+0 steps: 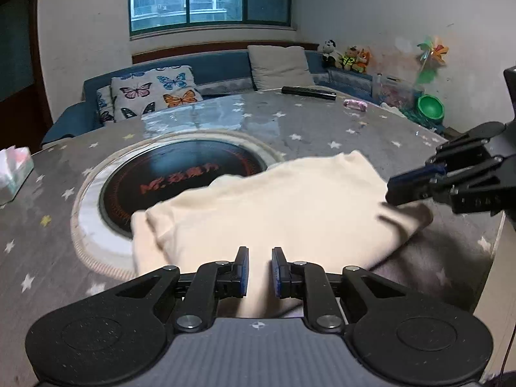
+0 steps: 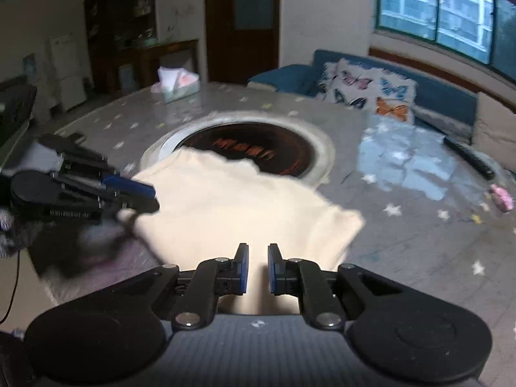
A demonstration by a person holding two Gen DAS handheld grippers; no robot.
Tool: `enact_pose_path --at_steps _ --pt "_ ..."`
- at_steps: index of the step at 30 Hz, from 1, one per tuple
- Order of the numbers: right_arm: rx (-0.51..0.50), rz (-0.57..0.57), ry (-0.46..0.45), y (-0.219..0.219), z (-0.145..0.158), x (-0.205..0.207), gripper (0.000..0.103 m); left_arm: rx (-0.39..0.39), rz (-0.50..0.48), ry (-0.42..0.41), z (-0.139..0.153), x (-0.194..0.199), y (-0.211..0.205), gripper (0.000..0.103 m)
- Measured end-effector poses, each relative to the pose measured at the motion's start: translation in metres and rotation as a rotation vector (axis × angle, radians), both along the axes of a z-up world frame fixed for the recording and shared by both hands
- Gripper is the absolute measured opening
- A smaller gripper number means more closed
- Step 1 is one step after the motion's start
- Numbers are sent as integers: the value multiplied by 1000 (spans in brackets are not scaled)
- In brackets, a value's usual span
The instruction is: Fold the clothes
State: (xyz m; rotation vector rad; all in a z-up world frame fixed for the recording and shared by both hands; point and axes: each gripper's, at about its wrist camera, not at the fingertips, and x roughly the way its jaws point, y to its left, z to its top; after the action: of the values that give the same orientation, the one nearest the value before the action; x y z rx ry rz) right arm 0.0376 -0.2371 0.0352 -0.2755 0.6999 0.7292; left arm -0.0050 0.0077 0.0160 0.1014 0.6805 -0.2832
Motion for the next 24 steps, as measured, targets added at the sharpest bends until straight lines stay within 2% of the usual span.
enact_pose_path --at_steps 3,6,10,13,17,24 --pt "-38 -8 28 -1 -17 1 10 10 48 22 -6 -9 14 18" --pt "-23 -16 36 -7 -11 1 10 -10 92 45 -5 -19 35 17" --pt "-18 3 10 -2 -1 -1 13 -6 111 21 4 -28 40 18" --pt "-43 6 32 3 -9 3 15 -34 133 6 12 -21 43 18" --pt "-31 -6 22 4 -5 7 16 -44 172 8 16 4 45 30" --pt "-1 -87 -1 0 2 31 16 -81 238 116 -4 58 48 33"
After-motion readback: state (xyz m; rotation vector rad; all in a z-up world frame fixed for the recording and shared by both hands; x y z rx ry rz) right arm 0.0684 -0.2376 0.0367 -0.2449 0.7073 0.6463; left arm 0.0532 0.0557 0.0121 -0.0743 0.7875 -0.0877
